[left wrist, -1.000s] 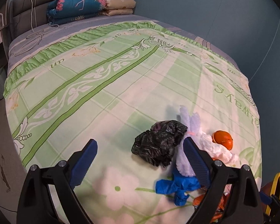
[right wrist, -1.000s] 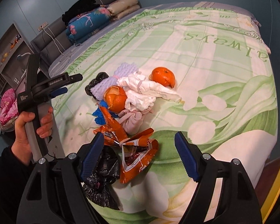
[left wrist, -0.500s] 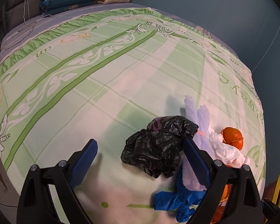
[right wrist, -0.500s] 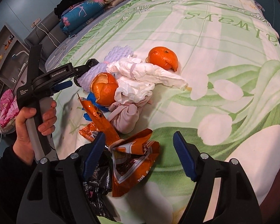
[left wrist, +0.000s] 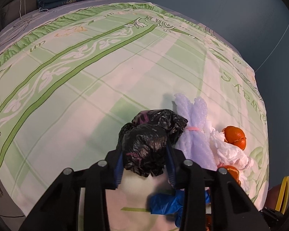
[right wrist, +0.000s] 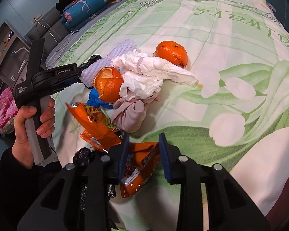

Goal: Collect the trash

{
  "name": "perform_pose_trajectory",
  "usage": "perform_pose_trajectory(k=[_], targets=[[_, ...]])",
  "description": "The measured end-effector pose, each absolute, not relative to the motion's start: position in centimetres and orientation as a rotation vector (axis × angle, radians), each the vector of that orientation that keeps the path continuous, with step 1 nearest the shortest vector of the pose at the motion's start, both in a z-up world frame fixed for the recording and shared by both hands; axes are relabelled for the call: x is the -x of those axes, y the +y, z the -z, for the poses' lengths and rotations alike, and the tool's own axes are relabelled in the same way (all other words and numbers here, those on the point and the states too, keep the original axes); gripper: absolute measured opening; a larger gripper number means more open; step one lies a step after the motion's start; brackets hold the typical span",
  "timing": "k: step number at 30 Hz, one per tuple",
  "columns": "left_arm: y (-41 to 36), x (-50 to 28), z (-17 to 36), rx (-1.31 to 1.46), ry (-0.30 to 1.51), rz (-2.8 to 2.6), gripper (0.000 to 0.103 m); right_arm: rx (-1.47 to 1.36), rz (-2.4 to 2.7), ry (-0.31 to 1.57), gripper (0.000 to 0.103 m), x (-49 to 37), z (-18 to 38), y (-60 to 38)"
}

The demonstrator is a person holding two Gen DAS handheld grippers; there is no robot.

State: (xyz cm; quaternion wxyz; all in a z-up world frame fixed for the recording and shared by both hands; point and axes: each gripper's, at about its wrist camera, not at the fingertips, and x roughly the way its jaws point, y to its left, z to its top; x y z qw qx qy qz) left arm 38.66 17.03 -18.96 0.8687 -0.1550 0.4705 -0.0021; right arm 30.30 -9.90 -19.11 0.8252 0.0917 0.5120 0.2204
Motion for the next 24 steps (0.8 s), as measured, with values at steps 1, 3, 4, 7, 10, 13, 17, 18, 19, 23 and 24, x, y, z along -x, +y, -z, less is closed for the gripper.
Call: perform_pose_trajectory(k=[1,3,4,7,10,13,17,18,19,23,24], targets=[[17.1,-38.5,18.9,0.326,0.983,0.007,0.031,-0.201,-0.466,1.091,0.020,-30.3,19.1,-10.1],[17.2,-38.3,18.8,0.328,0.979,0.008,0.030,-0.193,-0.464,1.091,0.009,-30.4,19.1,-10.1],[17.3,-38.1,18.7,0.332,0.978,0.008,0.029,-0.191,-0.460,1.086,0.009,-30.3,19.0,-10.2],[17.5,-37.7,18.5,0.340,0.975,0.003,0.029,-0.183,-0.460,1.079,0.008,-30.1,18.9,-10.2],[17.8,-37.2,18.2,0.347,0.968,0.002,0.029,-0.185,-0.459,1.065,0.005,-29.7,18.5,-10.2],[17.9,-36.6,17.6,0.350,0.957,0.006,0.028,-0.189,-0.458,1.049,0.004,-29.4,17.9,-10.6],[18.0,-35.7,16.5,0.354,0.935,0.009,0.028,-0.202,-0.449,1.024,0.003,-29.0,16.9,-11.2],[18.1,-35.5,16.3,0.357,0.931,0.011,0.028,-0.206,-0.446,1.015,0.002,-29.0,16.6,-11.4],[18.1,-35.3,16.0,0.359,0.925,0.012,0.028,-0.207,-0.444,1.007,0.002,-28.9,16.3,-11.6],[18.1,-34.4,14.7,0.360,0.901,0.012,0.028,-0.201,-0.437,0.965,0.002,-28.3,14.8,-12.1],[18.2,-34.1,14.4,0.360,0.895,0.012,0.028,-0.201,-0.436,0.954,0.002,-28.2,14.4,-12.3]])
